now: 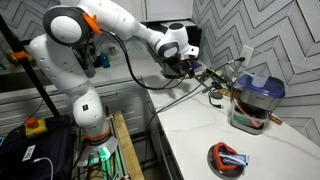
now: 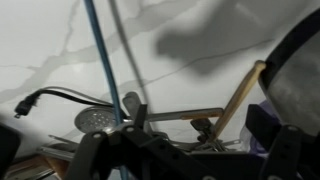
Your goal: Pick up the wooden spoon and place it in the utensil holding bucket
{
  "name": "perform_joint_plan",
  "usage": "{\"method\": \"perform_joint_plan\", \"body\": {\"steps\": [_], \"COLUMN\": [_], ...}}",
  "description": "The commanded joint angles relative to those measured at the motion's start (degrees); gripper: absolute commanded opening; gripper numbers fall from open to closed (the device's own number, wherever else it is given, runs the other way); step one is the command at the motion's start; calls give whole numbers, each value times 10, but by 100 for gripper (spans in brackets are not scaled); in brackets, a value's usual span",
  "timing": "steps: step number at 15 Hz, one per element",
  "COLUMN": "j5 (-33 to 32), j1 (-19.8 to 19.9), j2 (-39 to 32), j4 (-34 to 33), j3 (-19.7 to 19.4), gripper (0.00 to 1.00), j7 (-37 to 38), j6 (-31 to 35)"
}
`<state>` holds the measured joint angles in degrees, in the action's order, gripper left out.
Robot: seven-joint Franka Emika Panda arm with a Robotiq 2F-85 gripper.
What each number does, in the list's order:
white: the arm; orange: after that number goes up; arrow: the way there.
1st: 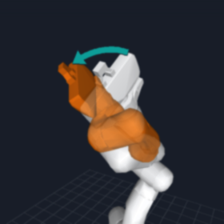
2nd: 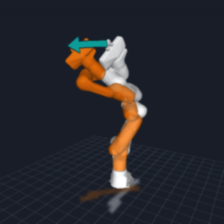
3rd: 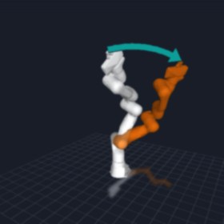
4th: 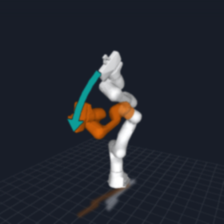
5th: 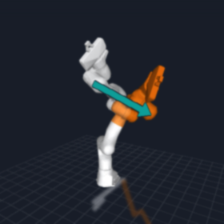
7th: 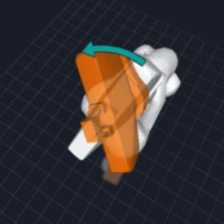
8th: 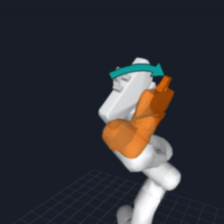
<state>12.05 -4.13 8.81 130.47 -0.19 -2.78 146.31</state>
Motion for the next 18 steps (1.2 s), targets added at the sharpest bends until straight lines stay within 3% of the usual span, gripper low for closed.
{"method": "perform_joint_plan", "body": {"steps": [1, 2, 5, 8, 10, 11, 13, 18], "j5": [56, 49, -24, -97, -82, -74, -74, -184], "j1": [-18, -18, -7, -20, -18, -11, -14, -62], "j2": [-92, -121, -199, -266, -293, -262, -285, -317], "j4": [-74, -101, -191, -271, -318, -264, -301, -307], "j3": [26, 32, 30, 10, 17, 21, 21, -13], "gripper": [100, 100, 100, 100, 100, 100, 100, 100], "j7": [48, 54, 97, 158, 166, 144, 151, 217], "j6": [83, 101, 46, 5, -33, 9, -12, 37]}}
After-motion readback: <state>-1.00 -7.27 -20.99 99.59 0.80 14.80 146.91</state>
